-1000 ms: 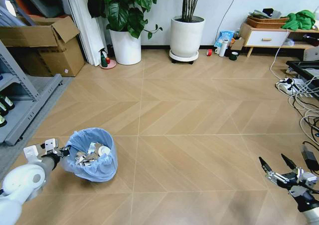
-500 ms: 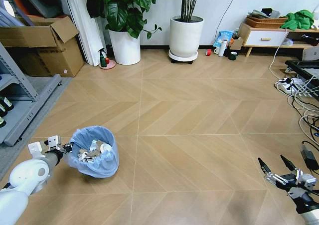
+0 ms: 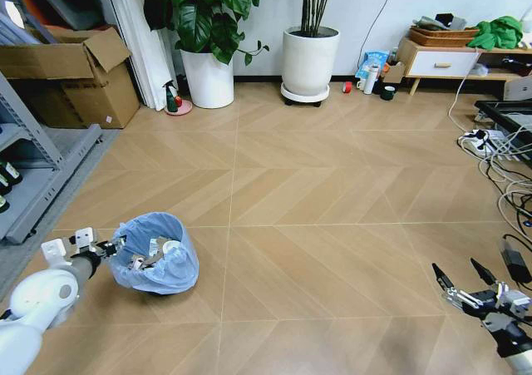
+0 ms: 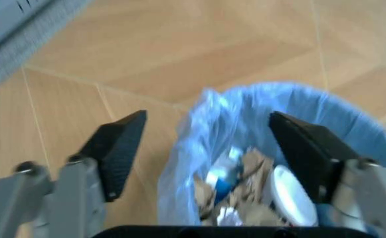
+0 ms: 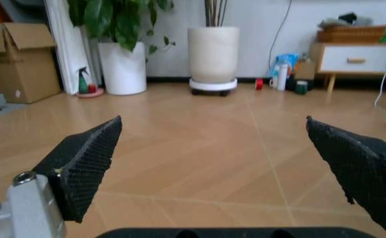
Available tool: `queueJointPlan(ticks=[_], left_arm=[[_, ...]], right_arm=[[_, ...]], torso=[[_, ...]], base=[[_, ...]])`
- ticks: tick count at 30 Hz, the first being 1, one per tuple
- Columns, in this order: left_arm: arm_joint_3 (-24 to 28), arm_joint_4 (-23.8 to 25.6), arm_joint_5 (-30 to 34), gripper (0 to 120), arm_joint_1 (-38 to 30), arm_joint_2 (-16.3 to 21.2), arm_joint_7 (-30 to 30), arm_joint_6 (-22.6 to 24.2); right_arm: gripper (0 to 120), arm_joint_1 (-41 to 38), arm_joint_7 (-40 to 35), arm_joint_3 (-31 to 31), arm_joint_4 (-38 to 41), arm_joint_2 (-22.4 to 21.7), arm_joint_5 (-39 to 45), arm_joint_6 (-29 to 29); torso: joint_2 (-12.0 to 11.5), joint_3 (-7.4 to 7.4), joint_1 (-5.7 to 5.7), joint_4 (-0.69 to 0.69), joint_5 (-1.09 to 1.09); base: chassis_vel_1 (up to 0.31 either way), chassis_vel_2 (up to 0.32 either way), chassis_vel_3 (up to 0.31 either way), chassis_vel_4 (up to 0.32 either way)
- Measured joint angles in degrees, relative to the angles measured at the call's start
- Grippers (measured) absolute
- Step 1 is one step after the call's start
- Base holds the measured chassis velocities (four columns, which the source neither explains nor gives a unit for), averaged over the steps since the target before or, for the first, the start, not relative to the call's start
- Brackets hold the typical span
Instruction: Pick up the trash bin and place the garbage on the floor into it.
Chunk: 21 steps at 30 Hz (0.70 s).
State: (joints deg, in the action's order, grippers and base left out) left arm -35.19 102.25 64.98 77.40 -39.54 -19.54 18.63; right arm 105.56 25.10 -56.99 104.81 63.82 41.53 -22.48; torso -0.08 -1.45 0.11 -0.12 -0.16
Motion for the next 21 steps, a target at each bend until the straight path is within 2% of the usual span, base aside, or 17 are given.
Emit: queueJointPlan(ticks=[2, 4, 6, 8, 11, 12, 15, 17, 20, 21], left_arm=[[-0.9, 1.0, 0.0, 82, 0.6, -0.1, -0.3, -0.6], [-2.4, 3.1, -0.8, 92, 1.8, -0.5, -0.8, -1.4], [-2.6, 3.6, -1.0, 93, 2.0, -0.6, -0.9, -1.6], [-3.6, 8.3, -3.3, 100, 3.7, -2.3, -2.3, -2.2], [-2.8, 12.5, -7.1, 100, 4.2, -5.2, -3.3, -3.2], [-2.8, 12.5, -7.1, 100, 4.2, -5.2, -3.3, -3.2], [-1.0, 15.7, -13.0, 100, 5.0, -8.5, -3.0, -5.1], [-0.2, 15.9, -15.1, 100, 5.3, -9.3, -2.5, -6.0], [3.6, 14.9, -20.3, 100, 4.5, -11.8, -0.5, -8.7], [4.9, 13.9, -21.6, 100, 3.9, -12.7, 0.4, -9.5]], right_arm=[[100, -0.4, -0.5, 0.5, 0.2, -0.2, 0.0, -0.7], [100, -1.3, -1.8, 1.7, 0.7, -0.3, 0.1, -1.5], [100, -1.6, -2.1, 1.9, 0.8, -0.3, 0.1, -1.6], [100, -4.2, -5.6, 4.3, 2.2, 0.3, -0.4, -1.8], [100, -8.3, -7.9, 6.9, 2.3, 1.1, -1.2, -1.5], [100, -8.3, -7.9, 6.9, 2.3, 1.1, -1.2, -1.5], [100, -13.7, -8.9, 10.7, 1.9, 2.3, -0.7, -1.8], [100, -15.5, -8.9, 12.4, 1.4, 2.9, -0.5, -2.9], [100, -20.4, -8.6, 16.8, -0.6, 6.5, -0.1, -5.6], [100, -21.8, -8.1, 18.6, -1.7, 8.3, -0.3, -6.1]], torso=[[0.0, 0.00, 0.00, 0.00, -0.01], [0.0, 0.00, 0.00, -0.01, -0.02], [0.0, 0.00, 0.00, -0.01, -0.01], [0.0, 0.00, 0.00, -0.01, -0.02], [0.0, 0.00, 0.00, -0.01, 0.01], [0.0, 0.00, 0.00, -0.01, 0.01], [0.0, 0.00, 0.00, -0.02, -0.02], [0.0, -0.01, 0.00, 0.00, 0.00], [0.0, -0.01, 0.00, 0.02, -0.01], [0.0, -0.01, 0.00, -0.02, -0.05]], base=[[0.000, 0.000, 0.000, 0.000], [0.000, 0.000, 0.000, 0.000], [0.000, 0.000, 0.000, 0.000], [0.000, 0.000, 0.000, 0.000], [0.000, 0.000, 0.000, 0.000], [0.000, 0.000, 0.000, 0.000], [0.000, 0.000, 0.000, 0.000], [0.000, 0.000, 0.000, 0.000], [0.000, 0.000, 0.000, 0.000], [0.000, 0.000, 0.000, 0.000]])
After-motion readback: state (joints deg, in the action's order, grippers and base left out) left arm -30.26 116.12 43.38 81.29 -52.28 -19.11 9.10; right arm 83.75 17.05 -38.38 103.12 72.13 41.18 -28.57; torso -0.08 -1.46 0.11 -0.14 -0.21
